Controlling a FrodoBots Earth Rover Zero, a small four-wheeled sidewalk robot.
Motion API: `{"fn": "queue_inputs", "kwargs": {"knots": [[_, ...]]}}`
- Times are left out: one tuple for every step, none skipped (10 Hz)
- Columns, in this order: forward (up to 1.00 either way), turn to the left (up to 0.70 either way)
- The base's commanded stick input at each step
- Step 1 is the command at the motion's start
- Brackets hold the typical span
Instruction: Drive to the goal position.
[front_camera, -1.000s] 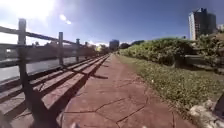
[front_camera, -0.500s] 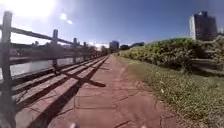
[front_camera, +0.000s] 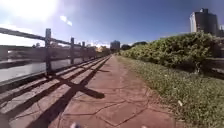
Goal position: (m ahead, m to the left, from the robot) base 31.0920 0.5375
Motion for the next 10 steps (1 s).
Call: {"fn": "queue_inputs", "kwargs": {"knots": [[0.85,0.00],[0.85,0.00],[0.85,0.00],[0.85,0.00],[0.85,0.00],[0.85,0.00],[0.85,0.00],[0.85,0.00],[0.85,0.00],[0.85,0.00]]}}
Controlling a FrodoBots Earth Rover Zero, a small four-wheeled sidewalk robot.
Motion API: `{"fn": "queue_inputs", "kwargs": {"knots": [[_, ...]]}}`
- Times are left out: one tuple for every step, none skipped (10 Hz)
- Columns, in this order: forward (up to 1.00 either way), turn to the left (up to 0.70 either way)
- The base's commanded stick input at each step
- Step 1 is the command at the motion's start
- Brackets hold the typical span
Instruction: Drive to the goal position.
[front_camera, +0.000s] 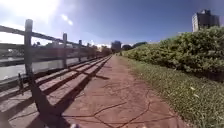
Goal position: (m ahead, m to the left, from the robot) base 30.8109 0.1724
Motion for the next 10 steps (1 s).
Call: {"fn": "queue_inputs", "kwargs": {"knots": [[0.85,0.00],[0.85,0.00],[0.85,0.00],[0.85,0.00],[0.85,0.00],[0.85,0.00],[0.85,0.00],[0.85,0.00],[0.85,0.00],[0.85,0.00]]}}
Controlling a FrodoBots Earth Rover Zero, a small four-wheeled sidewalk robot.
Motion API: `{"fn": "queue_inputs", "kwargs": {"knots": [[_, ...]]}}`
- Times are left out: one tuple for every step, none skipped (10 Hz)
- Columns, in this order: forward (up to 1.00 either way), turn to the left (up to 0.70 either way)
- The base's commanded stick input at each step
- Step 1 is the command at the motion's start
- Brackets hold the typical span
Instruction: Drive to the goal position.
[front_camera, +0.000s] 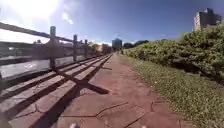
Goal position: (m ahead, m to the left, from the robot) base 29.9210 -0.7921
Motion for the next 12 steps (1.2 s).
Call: {"fn": "queue_inputs", "kwargs": {"knots": [[0.85,0.00],[0.85,0.00],[0.85,0.00],[0.85,0.00],[0.85,0.00],[0.85,0.00],[0.85,0.00],[0.85,0.00],[0.85,0.00],[0.85,0.00],[0.85,0.00],[0.85,0.00]]}}
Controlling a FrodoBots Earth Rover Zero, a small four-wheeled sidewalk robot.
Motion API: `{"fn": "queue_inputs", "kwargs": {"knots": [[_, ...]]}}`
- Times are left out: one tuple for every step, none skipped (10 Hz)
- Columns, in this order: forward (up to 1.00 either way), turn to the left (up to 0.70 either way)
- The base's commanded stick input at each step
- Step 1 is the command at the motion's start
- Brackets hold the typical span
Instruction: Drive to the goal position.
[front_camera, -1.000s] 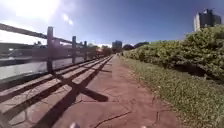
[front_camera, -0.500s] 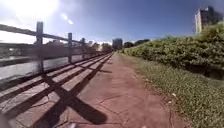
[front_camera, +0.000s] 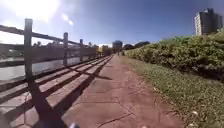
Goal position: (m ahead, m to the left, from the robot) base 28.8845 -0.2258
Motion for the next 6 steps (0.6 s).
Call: {"fn": "queue_inputs", "kwargs": {"knots": [[0.85,0.00],[0.85,0.00],[0.85,0.00],[0.85,0.00],[0.85,0.00],[0.85,0.00]]}}
